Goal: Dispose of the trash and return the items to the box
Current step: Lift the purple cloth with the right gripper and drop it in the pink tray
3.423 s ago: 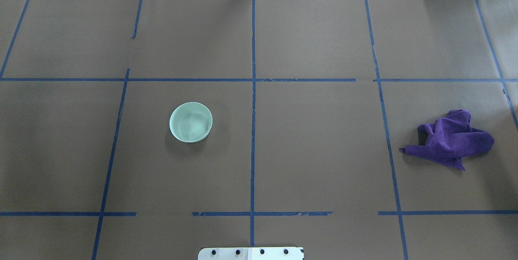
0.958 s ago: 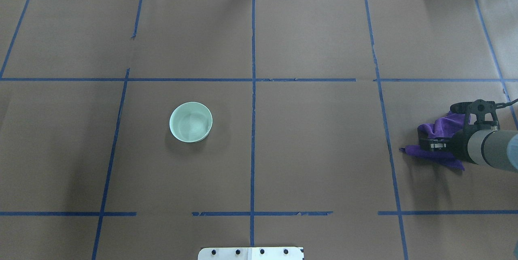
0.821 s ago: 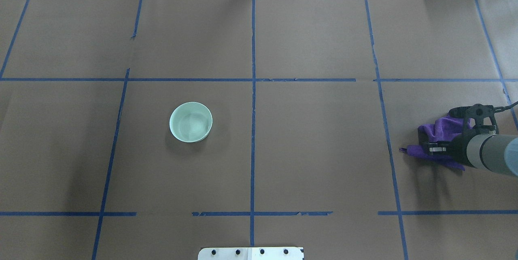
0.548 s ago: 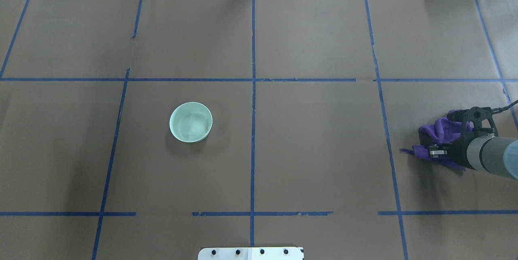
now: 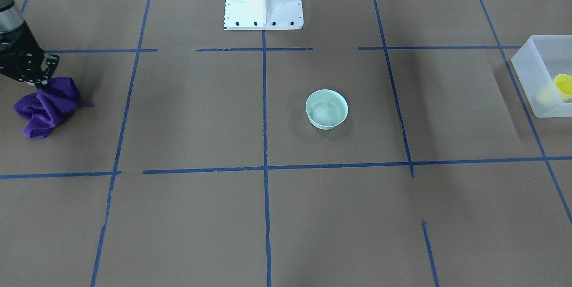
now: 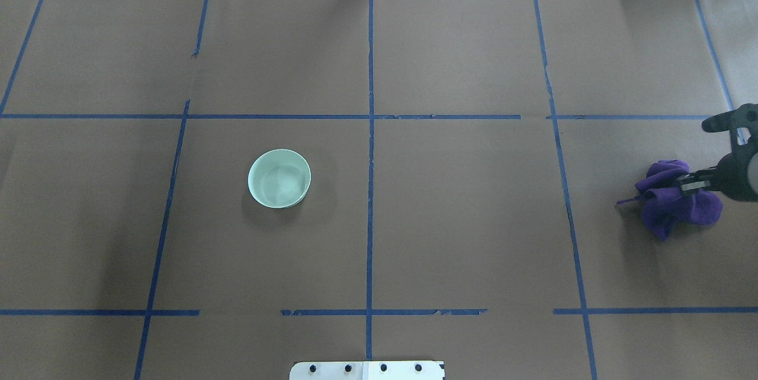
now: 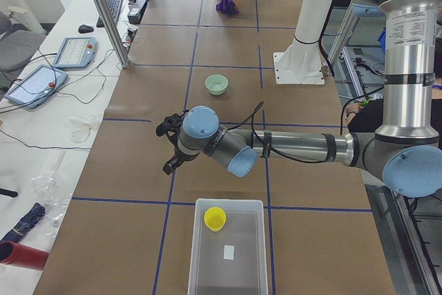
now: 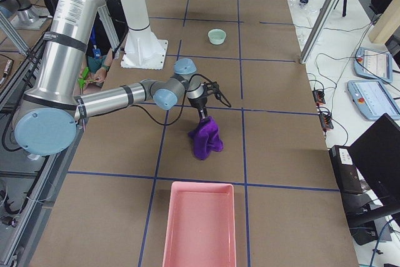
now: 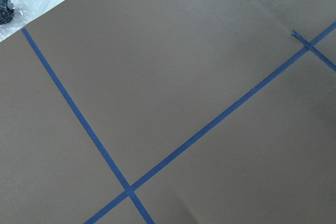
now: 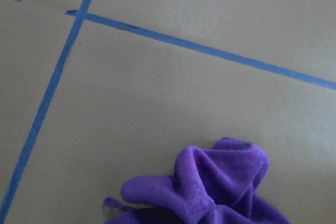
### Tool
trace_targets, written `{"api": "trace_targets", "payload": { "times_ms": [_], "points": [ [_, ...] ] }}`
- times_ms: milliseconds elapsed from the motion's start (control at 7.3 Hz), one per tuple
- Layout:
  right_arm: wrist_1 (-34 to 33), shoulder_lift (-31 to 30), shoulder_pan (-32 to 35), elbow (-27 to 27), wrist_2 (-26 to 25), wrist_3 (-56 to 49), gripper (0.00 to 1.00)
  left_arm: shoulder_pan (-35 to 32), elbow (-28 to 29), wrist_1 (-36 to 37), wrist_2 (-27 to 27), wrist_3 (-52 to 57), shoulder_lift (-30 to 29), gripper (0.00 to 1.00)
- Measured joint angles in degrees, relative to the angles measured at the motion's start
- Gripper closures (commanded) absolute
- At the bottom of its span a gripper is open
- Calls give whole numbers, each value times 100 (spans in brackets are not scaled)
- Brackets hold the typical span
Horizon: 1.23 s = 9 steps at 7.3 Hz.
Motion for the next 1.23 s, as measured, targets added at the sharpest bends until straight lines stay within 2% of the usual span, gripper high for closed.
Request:
{"api": "trace_targets", "payload": {
  "times_ms": [274,411,548,821,958,1095,1232],
  "points": [
    [-892,8,2039,168,1699,-2061,100,2,-20,-10,-1,-98,0,0],
    [-1454,12,2834,205,2286,-3072,100,3,-22,-13,-1,-120,-2,0],
    [-2173,82,3493,217,2567,-4125,100,4,-27,-21,-1,-153,-5,0],
    [-4219,695,4713,139,2679,-6282,100,4,-32,-38,-1,-225,-8,0],
    [-5152,1108,5261,-105,2610,-7331,100,4,-33,-43,-1,-262,-19,0],
    [-5625,1460,5683,-551,2461,-8176,100,7,-33,-47,-1,-312,-37,0],
    [-5795,1758,5935,-1093,2273,-8746,100,13,-33,-60,-1,-354,-52,0]
  ]
}}
